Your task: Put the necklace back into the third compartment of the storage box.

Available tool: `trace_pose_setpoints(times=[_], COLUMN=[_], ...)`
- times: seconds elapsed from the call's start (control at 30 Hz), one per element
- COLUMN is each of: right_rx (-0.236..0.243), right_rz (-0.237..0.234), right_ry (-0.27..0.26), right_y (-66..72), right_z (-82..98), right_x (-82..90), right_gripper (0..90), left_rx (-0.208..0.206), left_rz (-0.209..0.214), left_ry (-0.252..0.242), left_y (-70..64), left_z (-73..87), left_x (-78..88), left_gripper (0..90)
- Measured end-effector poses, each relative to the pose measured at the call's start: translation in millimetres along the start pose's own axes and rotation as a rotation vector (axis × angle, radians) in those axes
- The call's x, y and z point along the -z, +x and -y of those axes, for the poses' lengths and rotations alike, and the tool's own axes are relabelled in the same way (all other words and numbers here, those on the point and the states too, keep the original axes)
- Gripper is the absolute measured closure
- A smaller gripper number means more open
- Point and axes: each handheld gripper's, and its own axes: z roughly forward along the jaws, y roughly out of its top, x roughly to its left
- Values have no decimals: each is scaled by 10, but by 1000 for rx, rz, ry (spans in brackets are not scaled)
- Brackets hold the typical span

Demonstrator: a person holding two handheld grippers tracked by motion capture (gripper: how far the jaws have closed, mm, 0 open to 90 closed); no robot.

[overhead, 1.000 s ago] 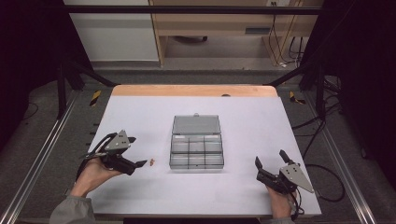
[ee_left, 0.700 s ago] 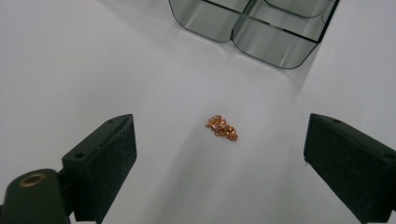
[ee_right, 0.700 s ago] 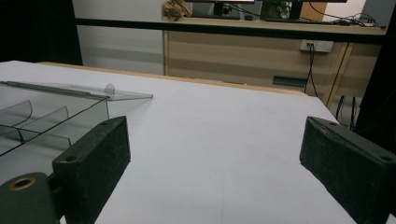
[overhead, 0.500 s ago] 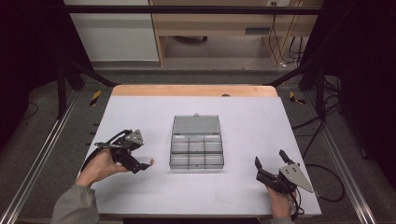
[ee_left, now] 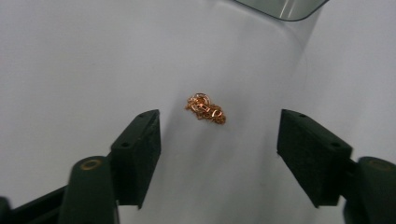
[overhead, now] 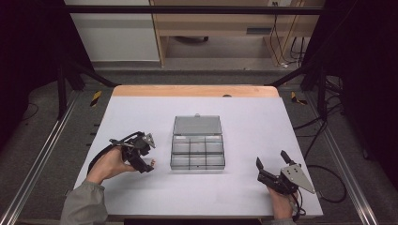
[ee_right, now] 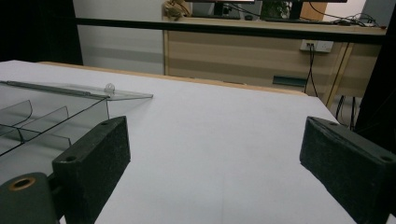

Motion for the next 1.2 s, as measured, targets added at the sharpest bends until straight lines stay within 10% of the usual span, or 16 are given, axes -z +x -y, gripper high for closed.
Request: trace_pose_setpoints(times=[0.57, 1.2], right_rx=[-7, -6], right_rz=[3, 2], right_ry=[-5, -4], right_y=[-5, -4], right_z=[1, 1], right_x=[3, 2], right_gripper=[85, 86], left_rx=[12, 50], left_rz=[-32, -29], left_ry=[143, 170], left_y=[36, 47], left_z=[-189, -219], left_x=[-172, -213], left_gripper=[536, 753])
